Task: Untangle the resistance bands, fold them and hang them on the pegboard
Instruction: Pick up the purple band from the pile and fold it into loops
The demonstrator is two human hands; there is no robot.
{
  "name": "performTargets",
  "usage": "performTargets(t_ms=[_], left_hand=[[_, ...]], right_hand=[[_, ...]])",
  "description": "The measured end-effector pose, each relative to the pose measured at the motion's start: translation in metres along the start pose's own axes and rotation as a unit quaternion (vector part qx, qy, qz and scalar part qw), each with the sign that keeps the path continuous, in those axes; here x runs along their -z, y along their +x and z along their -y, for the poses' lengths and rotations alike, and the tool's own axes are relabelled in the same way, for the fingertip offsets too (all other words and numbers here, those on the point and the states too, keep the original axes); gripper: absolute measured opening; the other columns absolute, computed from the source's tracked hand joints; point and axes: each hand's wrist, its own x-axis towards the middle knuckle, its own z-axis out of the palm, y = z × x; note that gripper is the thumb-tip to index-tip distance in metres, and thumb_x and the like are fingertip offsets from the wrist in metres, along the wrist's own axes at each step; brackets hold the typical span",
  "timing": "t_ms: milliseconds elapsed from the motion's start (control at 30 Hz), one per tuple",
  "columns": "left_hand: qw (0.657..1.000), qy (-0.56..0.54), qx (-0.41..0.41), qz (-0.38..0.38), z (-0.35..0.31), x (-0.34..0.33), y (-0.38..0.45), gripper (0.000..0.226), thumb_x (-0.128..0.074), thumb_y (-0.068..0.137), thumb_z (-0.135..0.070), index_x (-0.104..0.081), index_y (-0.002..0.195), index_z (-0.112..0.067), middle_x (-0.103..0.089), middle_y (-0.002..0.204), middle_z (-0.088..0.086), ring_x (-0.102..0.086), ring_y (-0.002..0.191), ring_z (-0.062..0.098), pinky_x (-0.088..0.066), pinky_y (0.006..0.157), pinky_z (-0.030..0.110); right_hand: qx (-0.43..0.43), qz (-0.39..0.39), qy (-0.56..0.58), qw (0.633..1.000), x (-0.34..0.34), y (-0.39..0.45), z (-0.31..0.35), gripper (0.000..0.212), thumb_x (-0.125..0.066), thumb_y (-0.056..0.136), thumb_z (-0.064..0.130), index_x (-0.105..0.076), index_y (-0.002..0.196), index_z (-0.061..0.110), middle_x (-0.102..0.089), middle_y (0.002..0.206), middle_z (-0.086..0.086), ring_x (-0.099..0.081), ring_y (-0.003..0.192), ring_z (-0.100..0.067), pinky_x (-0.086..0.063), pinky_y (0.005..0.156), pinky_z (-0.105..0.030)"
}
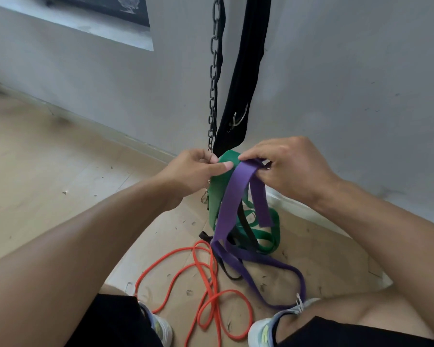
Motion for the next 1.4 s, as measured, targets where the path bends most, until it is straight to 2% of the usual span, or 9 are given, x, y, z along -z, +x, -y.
performTargets(t_ms=[200,333,467,700,900,1100,1267,1333,1400], left_hand=[[0.998,0.051,0.026,-0.03,0.006,0.004,0.005,0.027,-0.07,0.093,-0.04,-0.06,0.09,-0.015,-0.067,0.095,0.003,-0.064,0.091,0.019,-0.057,0.085,0.039],[0.984,0.14,-0.022,-0.108,0.0,0.006,0.0,0.035,-0.065,0.094,-0.049,-0.058,0.116,-0.023,-0.065,0.11,-0.006,-0.063,0.094,0.007,-0.048,0.074,0.025],[0.994,0.108,-0.009,0.003,-0.001,0.004,-0.002,0.043,-0.062,0.082,-0.068,-0.072,0.097,-0.028,-0.075,0.105,-0.006,-0.068,0.102,0.014,-0.052,0.096,0.038],[0.994,0.099,-0.024,-0.033,0.0,-0.001,0.0,0.026,-0.071,0.09,-0.044,-0.069,0.101,-0.021,-0.074,0.098,0.002,-0.071,0.092,0.019,-0.057,0.093,0.042],[0.985,-0.049,0.099,0.134,-0.008,-0.008,-0.013,0.077,-0.042,0.094,-0.071,-0.07,0.119,-0.003,-0.076,0.11,0.018,-0.074,0.101,0.03,-0.057,0.095,0.044],[0.971,-0.053,-0.005,0.234,-0.019,-0.012,-0.026,0.081,-0.032,0.086,-0.085,-0.062,0.13,-0.023,-0.076,0.11,0.007,-0.073,0.093,0.021,-0.053,0.092,0.041],[0.956,0.09,-0.028,0.278,-0.011,-0.012,-0.032,0.041,-0.083,0.08,-0.034,-0.066,0.113,-0.017,-0.072,0.11,0.018,-0.072,0.101,0.033,-0.055,0.091,0.048],[0.969,0.109,-0.015,0.219,-0.004,-0.017,-0.032,0.051,-0.09,0.07,-0.011,-0.06,0.11,-0.017,-0.076,0.101,0.013,-0.074,0.092,0.031,-0.061,0.088,0.048],[0.974,0.168,-0.038,0.144,-0.002,-0.024,-0.032,0.052,-0.088,0.062,-0.015,-0.057,0.103,-0.022,-0.077,0.094,0.004,-0.073,0.08,0.024,-0.061,0.079,0.044]], right_hand=[[-0.015,0.051,-0.026,0.998,0.002,0.001,0.003,0.029,-0.076,0.072,0.017,-0.082,0.097,0.03,-0.08,0.09,0.011,-0.075,0.077,-0.02,-0.058,0.066,-0.035],[0.022,0.073,-0.018,0.997,0.006,-0.003,0.003,0.028,-0.081,0.07,0.016,-0.081,0.093,0.032,-0.078,0.096,0.018,-0.073,0.081,-0.013,-0.045,0.065,-0.024],[0.039,0.106,0.022,0.993,0.008,-0.004,0.003,0.029,-0.083,0.071,0.016,-0.081,0.096,0.03,-0.07,0.088,0.024,-0.062,0.076,-0.003,-0.054,0.066,-0.029],[0.032,0.095,0.097,0.99,0.021,-0.002,0.007,0.027,-0.065,0.081,0.034,-0.081,0.102,0.026,-0.065,0.09,0.025,-0.067,0.078,-0.007,-0.058,0.069,-0.032],[0.066,0.016,0.122,0.99,0.012,-0.005,0.01,0.039,-0.091,0.074,0.01,-0.076,0.108,0.018,-0.074,0.099,0.012,-0.068,0.089,-0.006,-0.059,0.081,-0.032],[-0.045,0.074,0.148,0.985,0.016,-0.005,0.025,0.041,-0.08,0.074,0.027,-0.062,0.11,0.029,-0.068,0.108,0.016,-0.063,0.102,-0.009,-0.054,0.087,-0.039],[-0.163,0.24,0.176,0.941,0.018,-0.009,0.02,0.056,-0.086,0.074,0.025,-0.056,0.118,0.042,-0.064,0.109,0.023,-0.061,0.105,0.002,-0.05,0.087,-0.023],[-0.162,0.256,0.142,0.942,0.017,-0.009,0.019,0.056,-0.085,0.077,0.027,-0.06,0.124,0.042,-0.066,0.111,0.019,-0.061,0.104,0.0,-0.051,0.089,-0.024],[-0.165,0.273,0.105,0.942,0.017,-0.007,0.015,0.047,-0.085,0.076,0.036,-0.069,0.12,0.039,-0.07,0.109,0.014,-0.065,0.103,-0.008,-0.054,0.093,-0.034]])
